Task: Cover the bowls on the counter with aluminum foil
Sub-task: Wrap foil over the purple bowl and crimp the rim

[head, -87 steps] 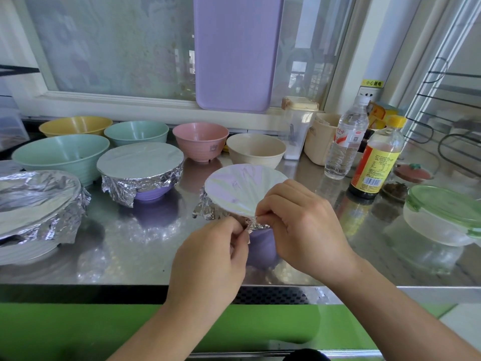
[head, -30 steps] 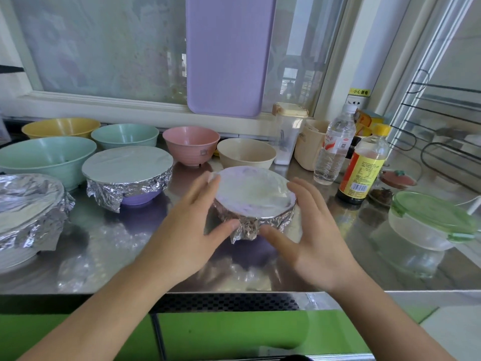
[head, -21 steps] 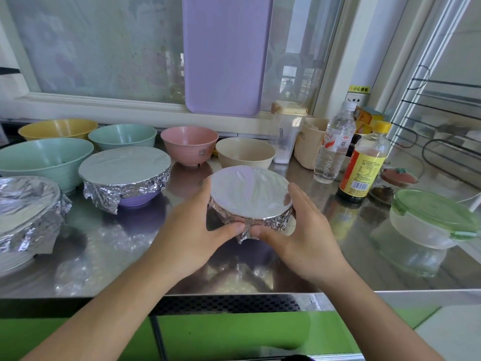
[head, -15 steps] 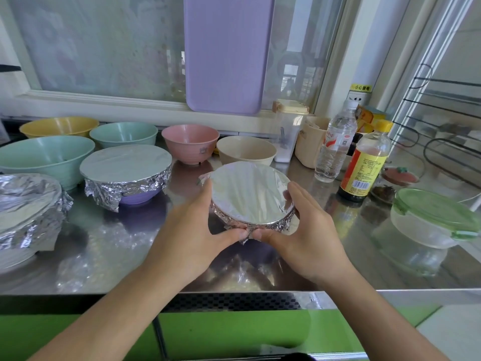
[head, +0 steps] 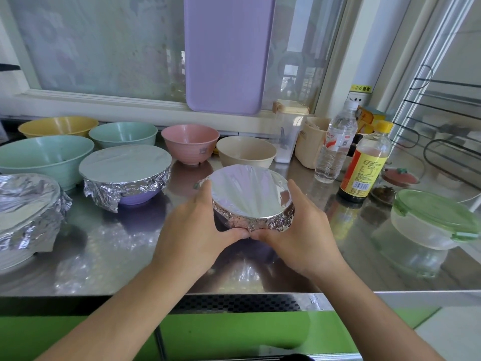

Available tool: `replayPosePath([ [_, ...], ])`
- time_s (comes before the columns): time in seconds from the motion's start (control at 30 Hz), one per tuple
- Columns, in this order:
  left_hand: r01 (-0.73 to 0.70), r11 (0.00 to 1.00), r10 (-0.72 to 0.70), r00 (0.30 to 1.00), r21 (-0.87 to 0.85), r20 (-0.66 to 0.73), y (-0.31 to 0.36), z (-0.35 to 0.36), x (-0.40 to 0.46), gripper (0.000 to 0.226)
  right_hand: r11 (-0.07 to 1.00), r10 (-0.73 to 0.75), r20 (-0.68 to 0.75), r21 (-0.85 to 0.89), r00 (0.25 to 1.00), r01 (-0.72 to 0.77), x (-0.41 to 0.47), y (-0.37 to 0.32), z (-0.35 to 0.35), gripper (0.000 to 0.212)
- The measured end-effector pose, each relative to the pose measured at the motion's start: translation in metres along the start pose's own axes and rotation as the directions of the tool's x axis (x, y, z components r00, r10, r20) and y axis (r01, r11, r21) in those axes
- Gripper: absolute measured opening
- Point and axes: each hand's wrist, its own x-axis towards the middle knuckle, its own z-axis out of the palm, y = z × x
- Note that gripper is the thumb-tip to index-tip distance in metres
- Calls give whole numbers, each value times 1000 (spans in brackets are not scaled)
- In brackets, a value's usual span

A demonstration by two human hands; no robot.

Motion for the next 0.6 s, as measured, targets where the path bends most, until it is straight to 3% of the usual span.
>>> replayPosePath([
  [0.13,13,1000,-13,1000,16,-2,3,-1,-1,107,1000,-4,7,6,1000,4,-1,0,-1,88],
  [0.27,-4,1000,4,1000,-18,14,0,-11,-4,80,994,-2,137,109,991,-13,-2,-5,-15,83],
  [0.37,-54,998,54,998,18,-32,1,-18,-10,68,984,9,156,176,988,-37,-3,-8,-21,74],
  [0.47,-80,994,85,994,70,-74,5,-17,-18,62,982,1,161,186,987,-31,-3,-9,-21,70],
  [0.6,-97,995,97,994,14,-48,-1,-21,-21,62,982,-5,193,184,981,-31,1,-3,-26,67],
])
